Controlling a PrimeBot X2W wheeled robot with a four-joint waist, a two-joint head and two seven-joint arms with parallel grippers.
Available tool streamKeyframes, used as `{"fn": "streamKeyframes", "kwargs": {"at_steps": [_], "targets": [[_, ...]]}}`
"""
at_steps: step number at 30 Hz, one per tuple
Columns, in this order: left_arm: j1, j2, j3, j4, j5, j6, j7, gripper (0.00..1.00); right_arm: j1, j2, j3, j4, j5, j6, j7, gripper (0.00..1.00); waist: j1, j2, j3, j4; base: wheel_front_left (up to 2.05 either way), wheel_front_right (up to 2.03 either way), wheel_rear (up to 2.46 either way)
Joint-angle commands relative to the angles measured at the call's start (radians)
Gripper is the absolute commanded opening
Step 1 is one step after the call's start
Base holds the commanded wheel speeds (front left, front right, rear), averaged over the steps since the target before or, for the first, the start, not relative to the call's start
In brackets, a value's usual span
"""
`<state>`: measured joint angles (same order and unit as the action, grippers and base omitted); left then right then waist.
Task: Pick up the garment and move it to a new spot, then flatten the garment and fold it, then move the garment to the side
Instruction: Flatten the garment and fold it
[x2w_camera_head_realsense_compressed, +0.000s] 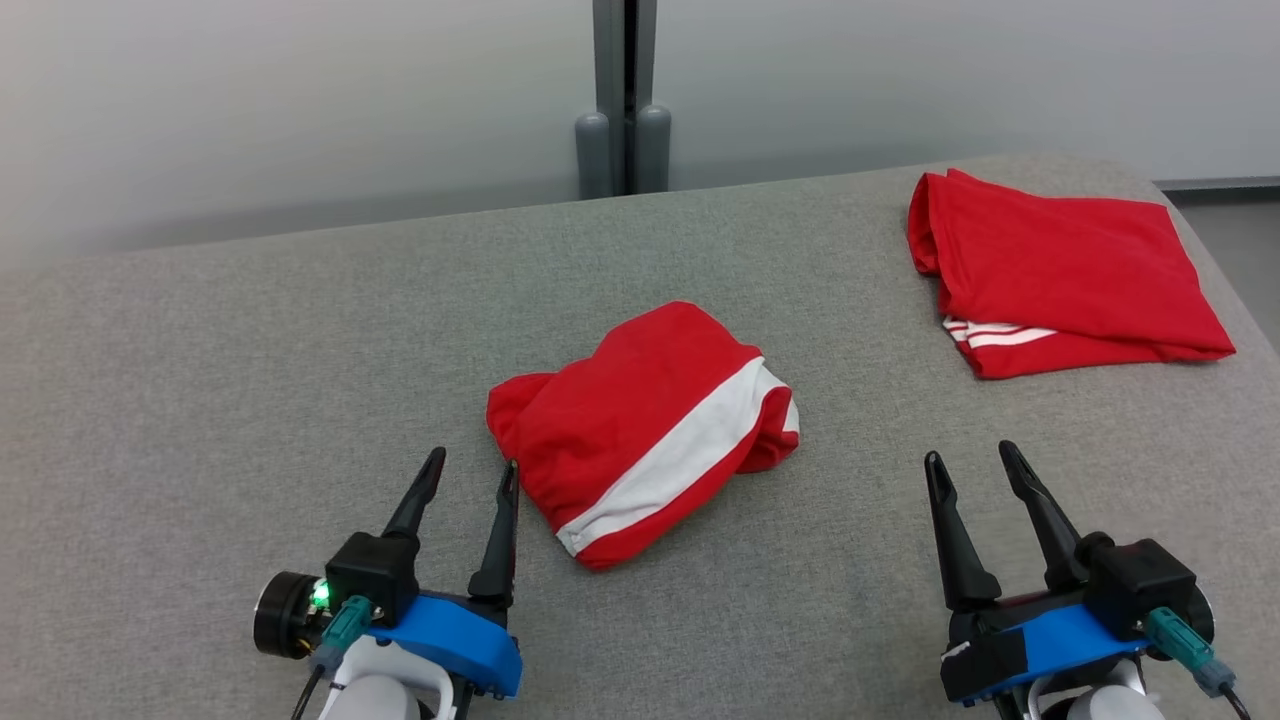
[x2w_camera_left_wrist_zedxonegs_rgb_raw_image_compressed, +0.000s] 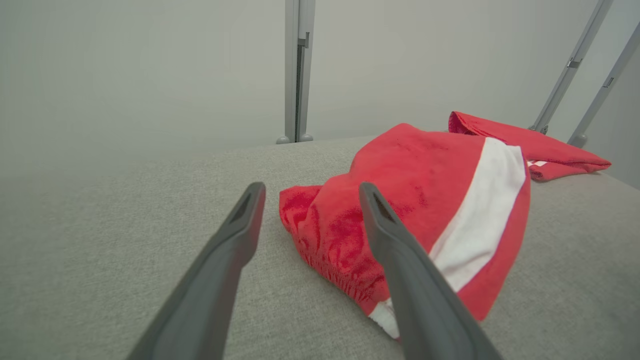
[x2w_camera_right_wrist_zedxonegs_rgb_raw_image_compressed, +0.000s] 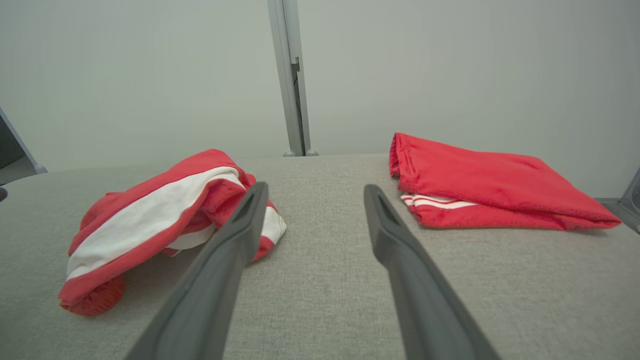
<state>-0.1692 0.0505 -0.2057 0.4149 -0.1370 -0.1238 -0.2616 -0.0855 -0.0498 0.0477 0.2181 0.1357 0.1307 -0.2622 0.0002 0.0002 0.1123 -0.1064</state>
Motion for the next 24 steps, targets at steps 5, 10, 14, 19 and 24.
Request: {"fn": "streamKeyframes", "kwargs": {"at_steps": [5,10,14,19,24], "targets": [[-0.049,0.0,-0.063,0.09,-0.015,-0.006,-0.004,1.0,-0.029,-0.001,0.003,-0.004,0.002,0.0,-0.003,1.0,-0.0002,-0.0002,0.032,-0.028,0.0,0.0,0.0],[-0.084,0.0,-0.115,0.195,-0.039,-0.008,-0.004,1.0,-0.044,-0.002,0.01,0.0,0.005,0.0,-0.003,1.0,-0.0002,-0.0002,0.055,-0.054,0.0,0.0,0.0],[-0.116,0.0,-0.156,0.268,-0.061,-0.009,-0.005,1.0,-0.055,-0.002,0.011,0.0,0.002,0.0,-0.003,1.0,-0.0002,-0.0002,0.068,-0.07,0.0,0.0,0.0],[-0.15,0.0,-0.224,0.339,-0.092,-0.01,-0.004,1.0,-0.058,-0.001,0.006,-0.001,-0.001,0.0,-0.003,1.0,-0.0002,-0.0002,0.078,-0.08,0.0,0.0,0.0],[-0.17,0.0,-0.295,0.373,-0.138,-0.006,-0.003,1.0,-0.062,-0.001,0.004,-0.004,-0.001,0.0,-0.003,1.0,-0.0002,-0.0002,0.084,-0.085,0.0,0.0,0.0]]}}
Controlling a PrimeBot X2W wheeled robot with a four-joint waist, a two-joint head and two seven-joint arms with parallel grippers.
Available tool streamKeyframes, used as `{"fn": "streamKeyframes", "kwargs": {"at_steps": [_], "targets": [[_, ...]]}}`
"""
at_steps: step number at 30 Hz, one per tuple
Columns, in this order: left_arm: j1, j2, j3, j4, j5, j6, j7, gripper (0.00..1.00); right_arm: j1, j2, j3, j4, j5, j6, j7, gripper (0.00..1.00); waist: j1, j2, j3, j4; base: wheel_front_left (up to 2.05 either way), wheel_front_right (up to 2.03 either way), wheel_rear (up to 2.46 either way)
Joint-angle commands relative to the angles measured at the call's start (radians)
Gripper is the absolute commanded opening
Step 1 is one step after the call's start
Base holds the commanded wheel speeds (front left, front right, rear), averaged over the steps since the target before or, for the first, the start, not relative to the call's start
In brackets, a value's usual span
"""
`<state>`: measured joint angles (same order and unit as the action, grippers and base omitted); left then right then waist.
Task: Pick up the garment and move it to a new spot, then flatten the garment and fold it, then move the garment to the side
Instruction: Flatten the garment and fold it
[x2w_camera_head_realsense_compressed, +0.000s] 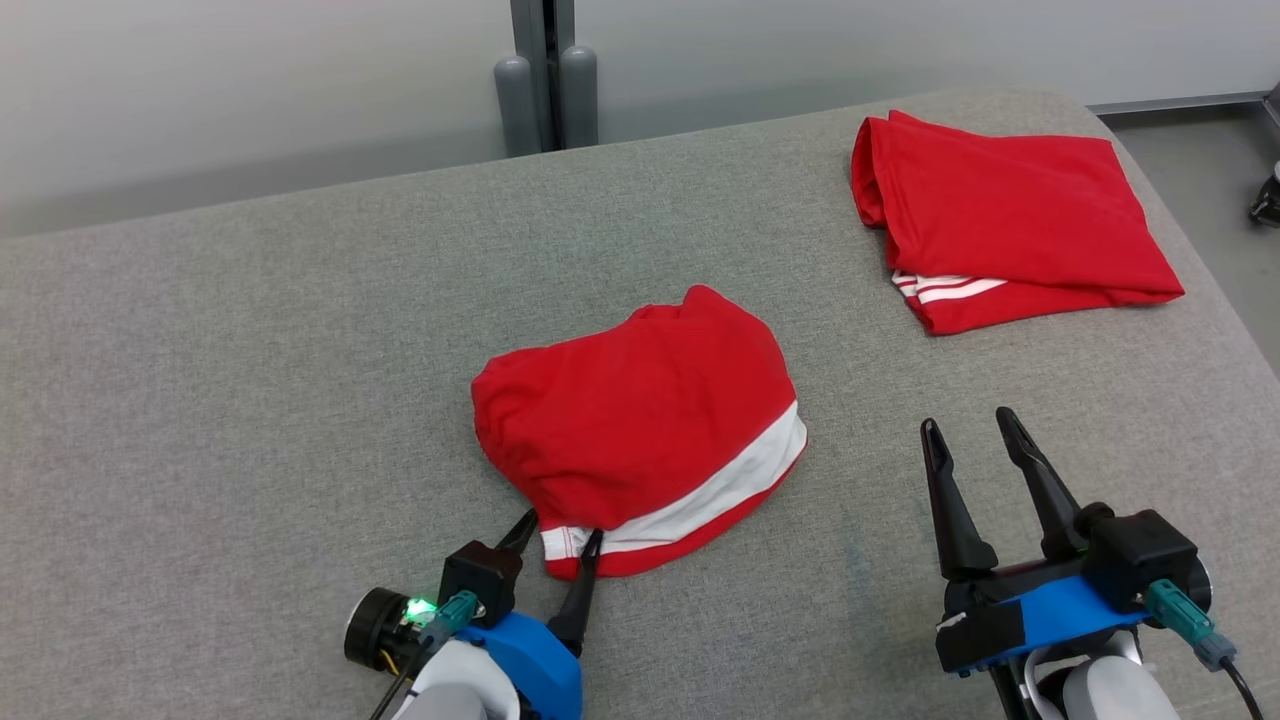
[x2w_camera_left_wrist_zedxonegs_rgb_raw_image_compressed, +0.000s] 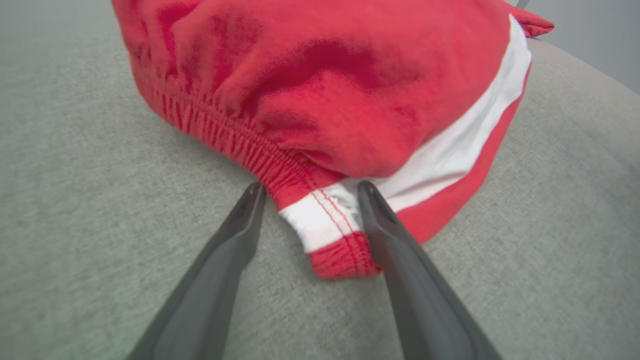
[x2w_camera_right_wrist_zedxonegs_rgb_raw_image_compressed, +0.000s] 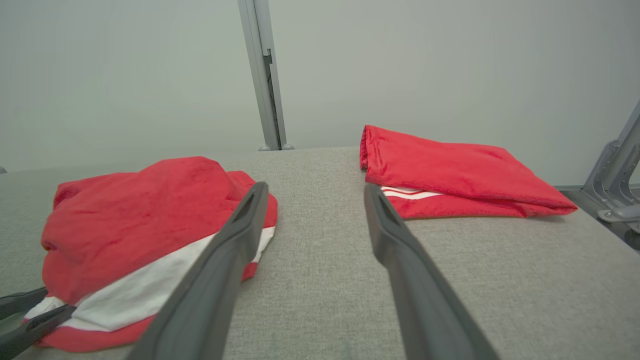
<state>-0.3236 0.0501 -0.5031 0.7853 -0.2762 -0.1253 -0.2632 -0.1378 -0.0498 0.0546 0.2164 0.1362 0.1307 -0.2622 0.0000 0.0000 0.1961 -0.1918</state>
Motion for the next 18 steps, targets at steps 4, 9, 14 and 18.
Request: {"fn": "streamKeyframes", "kwargs": {"at_steps": [4,9,14,18], "targets": [[-0.018,0.001,-0.045,0.019,-0.031,0.008,0.001,1.0,-0.009,-0.001,-0.006,-0.007,-0.002,0.0,-0.003,1.0,0.0,0.0,0.003,-0.001,0.0,0.0,0.0],[-0.039,0.001,-0.047,-0.01,-0.054,0.024,0.0,0.0,-0.006,-0.001,-0.014,-0.014,-0.004,0.0,-0.003,1.0,0.0,0.0,0.002,0.004,0.0,0.0,0.0],[-0.058,0.004,0.025,-0.065,-0.042,0.042,-0.001,0.0,0.004,-0.001,-0.02,-0.017,-0.004,0.0,-0.003,1.0,0.0,0.0,-0.007,0.021,0.0,0.0,0.0],[-0.067,0.038,0.125,-0.128,-0.027,0.053,-0.001,0.0,0.009,-0.002,-0.022,-0.014,0.003,0.0,-0.003,1.0,0.0,0.0,-0.015,0.041,0.0,0.0,0.0]]}}
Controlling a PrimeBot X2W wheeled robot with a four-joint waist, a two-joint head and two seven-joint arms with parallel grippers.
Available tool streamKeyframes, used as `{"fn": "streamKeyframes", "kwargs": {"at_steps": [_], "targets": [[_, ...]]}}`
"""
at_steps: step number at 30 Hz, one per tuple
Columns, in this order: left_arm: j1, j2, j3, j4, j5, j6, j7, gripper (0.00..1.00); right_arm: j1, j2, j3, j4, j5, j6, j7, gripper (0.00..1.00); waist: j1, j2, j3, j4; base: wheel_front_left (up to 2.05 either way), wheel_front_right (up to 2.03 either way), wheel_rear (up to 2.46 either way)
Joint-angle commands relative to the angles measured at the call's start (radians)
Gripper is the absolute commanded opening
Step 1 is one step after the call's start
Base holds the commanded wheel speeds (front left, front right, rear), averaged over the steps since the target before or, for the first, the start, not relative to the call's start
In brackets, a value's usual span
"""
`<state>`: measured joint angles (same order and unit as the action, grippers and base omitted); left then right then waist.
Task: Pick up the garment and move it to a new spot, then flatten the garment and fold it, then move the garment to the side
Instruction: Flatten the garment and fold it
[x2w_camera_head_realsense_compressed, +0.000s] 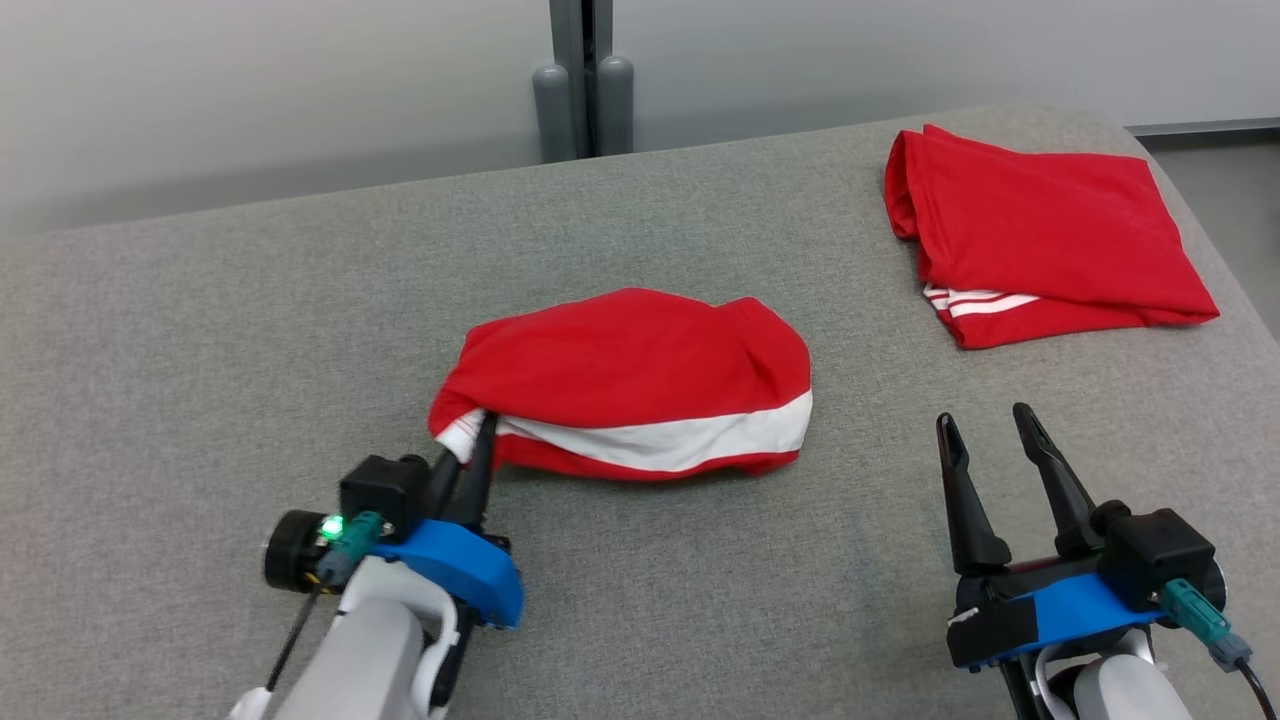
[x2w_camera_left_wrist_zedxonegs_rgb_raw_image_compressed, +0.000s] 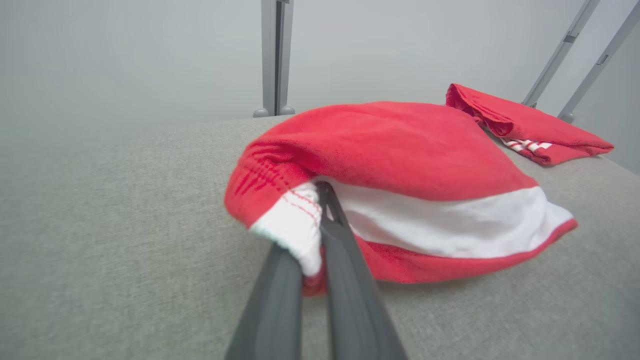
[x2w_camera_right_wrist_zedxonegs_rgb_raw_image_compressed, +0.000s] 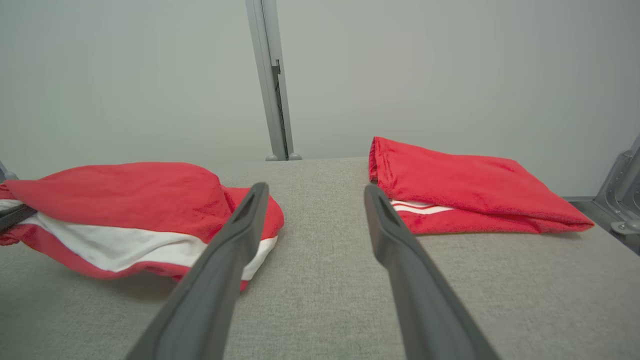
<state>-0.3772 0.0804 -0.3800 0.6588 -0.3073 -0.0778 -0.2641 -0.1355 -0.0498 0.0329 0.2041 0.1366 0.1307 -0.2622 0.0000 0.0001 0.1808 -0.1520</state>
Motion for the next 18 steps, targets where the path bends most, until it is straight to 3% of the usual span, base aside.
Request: {"fn": "streamKeyframes", "kwargs": {"at_steps": [1,9,18], "targets": [[-0.011,0.018,0.026,-0.017,0.009,0.007,0.0,0.0,0.007,-0.001,0.002,-0.001,0.004,0.0,-0.003,1.0,0.0,-0.0001,-0.001,0.006,0.0,0.0,0.0],[0.1,0.083,0.145,-0.111,0.069,-0.005,0.0,0.0,0.017,-0.001,0.011,0.012,0.016,0.0,-0.003,1.0,0.0,-0.0001,-0.026,0.031,0.0,0.0,0.0],[0.287,0.063,0.186,-0.143,0.096,-0.028,0.0,0.0,0.039,-0.002,0.001,0.019,0.025,0.0,-0.003,1.0,0.0,-0.0001,-0.046,0.055,0.0,0.0,0.0]]}}
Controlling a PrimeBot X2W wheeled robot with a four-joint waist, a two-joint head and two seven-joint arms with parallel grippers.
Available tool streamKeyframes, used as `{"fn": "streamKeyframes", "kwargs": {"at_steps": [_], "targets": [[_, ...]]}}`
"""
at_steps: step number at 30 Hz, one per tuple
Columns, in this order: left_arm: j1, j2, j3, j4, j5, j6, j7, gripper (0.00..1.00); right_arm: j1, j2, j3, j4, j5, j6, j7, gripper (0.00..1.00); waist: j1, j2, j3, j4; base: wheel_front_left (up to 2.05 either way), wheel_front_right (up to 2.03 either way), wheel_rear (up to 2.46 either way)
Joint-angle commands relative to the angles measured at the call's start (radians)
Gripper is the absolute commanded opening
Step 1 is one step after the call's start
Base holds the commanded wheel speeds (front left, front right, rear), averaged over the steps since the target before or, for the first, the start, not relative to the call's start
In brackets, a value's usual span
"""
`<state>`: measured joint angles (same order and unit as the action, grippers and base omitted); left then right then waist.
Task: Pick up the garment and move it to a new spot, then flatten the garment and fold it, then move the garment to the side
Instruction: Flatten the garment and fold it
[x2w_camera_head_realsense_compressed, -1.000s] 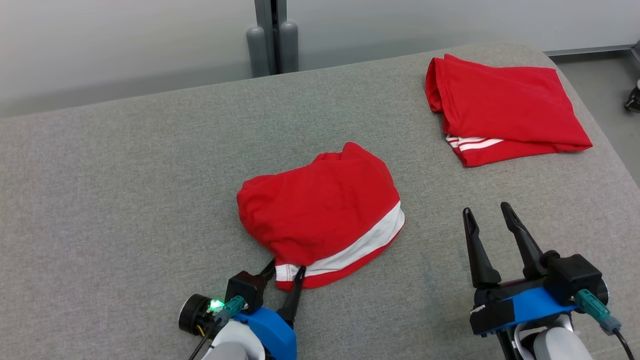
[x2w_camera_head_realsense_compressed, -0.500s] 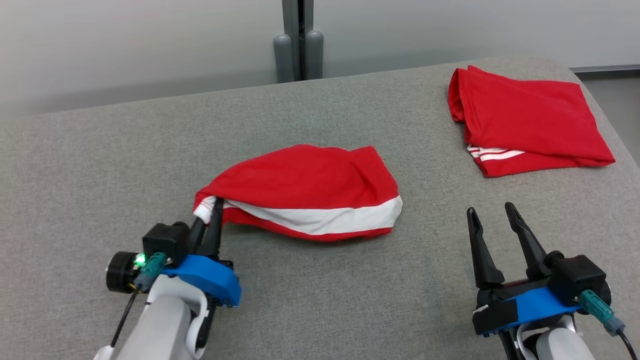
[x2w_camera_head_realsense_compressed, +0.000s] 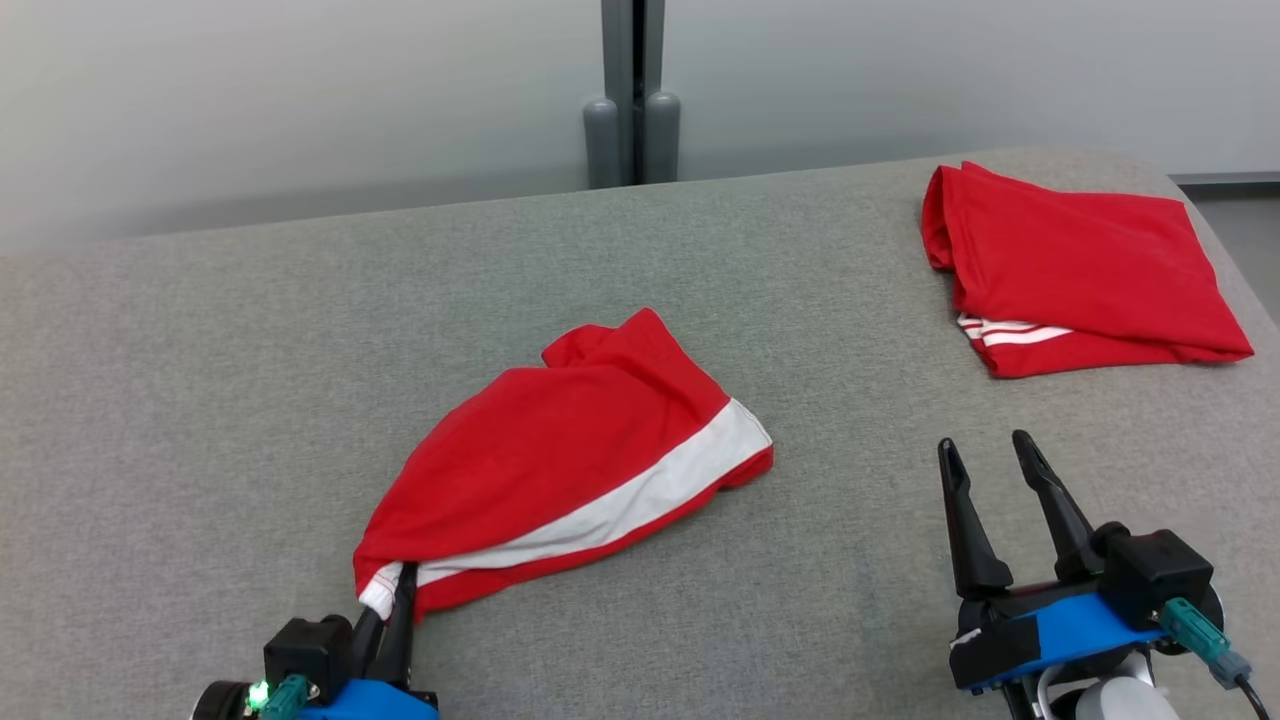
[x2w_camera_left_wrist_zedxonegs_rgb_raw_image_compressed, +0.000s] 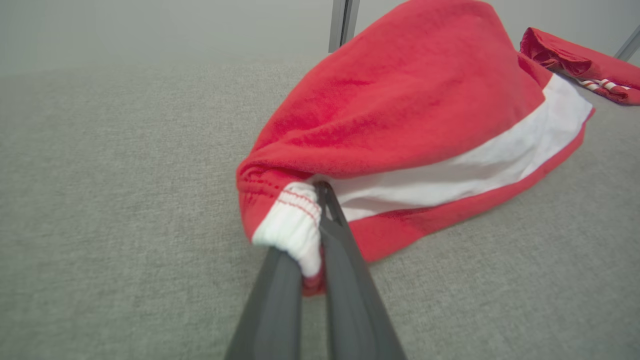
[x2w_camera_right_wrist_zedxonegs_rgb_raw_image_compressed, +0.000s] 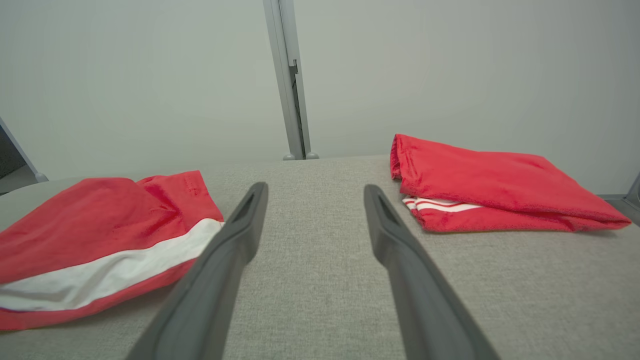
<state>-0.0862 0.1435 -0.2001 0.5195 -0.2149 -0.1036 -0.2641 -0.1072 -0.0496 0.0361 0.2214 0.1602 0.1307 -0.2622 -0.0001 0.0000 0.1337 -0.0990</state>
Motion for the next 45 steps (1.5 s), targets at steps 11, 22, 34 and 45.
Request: {"fn": "streamKeyframes", "kwargs": {"at_steps": [11,22,34,45], "targets": [[0.075,-0.046,0.081,-0.04,-0.008,-0.019,0.0,1.0,0.023,-0.002,-0.008,0.014,0.007,0.0,-0.003,1.0,0.0001,0.0,-0.034,0.065,0.0,0.0,0.0],[0.125,-0.063,0.228,-0.242,0.032,-0.022,0.0,1.0,0.043,-0.002,-0.015,0.02,-0.002,0.0,-0.003,1.0,0.0001,0.0,-0.075,0.1,0.0,0.0,0.0],[0.067,-0.086,0.257,-0.349,0.104,-0.022,0.0,1.0,0.068,-0.002,0.001,0.029,-0.017,0.0,-0.003,1.0,0.0001,0.0,-0.124,0.065,0.0,0.0,0.0],[0.077,-0.091,0.259,-0.335,0.124,-0.018,0.0,1.0,0.078,-0.002,-0.003,0.037,-0.021,0.0,-0.003,1.0,0.0001,0.0,-0.125,0.047,0.0,0.0,0.0]]}}
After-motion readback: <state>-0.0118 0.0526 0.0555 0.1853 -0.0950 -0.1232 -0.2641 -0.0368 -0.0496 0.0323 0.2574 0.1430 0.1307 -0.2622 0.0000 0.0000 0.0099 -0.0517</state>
